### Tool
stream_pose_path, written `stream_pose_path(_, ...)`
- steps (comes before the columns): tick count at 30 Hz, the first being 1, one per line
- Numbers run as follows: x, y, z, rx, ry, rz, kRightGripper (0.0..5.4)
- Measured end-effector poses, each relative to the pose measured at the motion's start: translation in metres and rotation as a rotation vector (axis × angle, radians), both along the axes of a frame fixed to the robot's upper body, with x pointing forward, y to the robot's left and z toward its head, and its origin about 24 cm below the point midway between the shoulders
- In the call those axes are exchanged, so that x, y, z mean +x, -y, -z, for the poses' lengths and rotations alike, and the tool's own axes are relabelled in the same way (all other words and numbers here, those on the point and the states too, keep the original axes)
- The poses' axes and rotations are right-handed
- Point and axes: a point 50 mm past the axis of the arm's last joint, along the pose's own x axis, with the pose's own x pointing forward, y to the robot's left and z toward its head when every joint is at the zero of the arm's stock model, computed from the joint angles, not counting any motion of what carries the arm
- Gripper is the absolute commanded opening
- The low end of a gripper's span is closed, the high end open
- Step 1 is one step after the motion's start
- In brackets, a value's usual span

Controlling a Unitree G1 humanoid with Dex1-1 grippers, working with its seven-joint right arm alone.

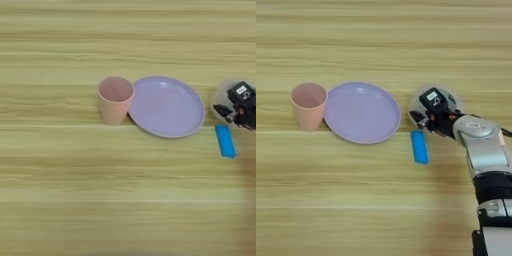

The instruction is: Move the objects on the table

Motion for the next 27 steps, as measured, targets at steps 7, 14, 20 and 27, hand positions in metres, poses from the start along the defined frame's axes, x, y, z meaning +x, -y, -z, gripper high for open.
stream_pose_path(7,0.011,-0.009,-0.022,-0.007,0.07,-0.033,1.47)
stream_pose_path(14,0.02,-0.024,-0.043,-0.02,0.125,-0.099,1.46)
stream_pose_path(20,0.021,-0.045,-0.047,-0.016,0.128,-0.167,1.45)
stream_pose_path(27,0.02,-0.083,-0.043,0.022,0.114,-0.29,1.45)
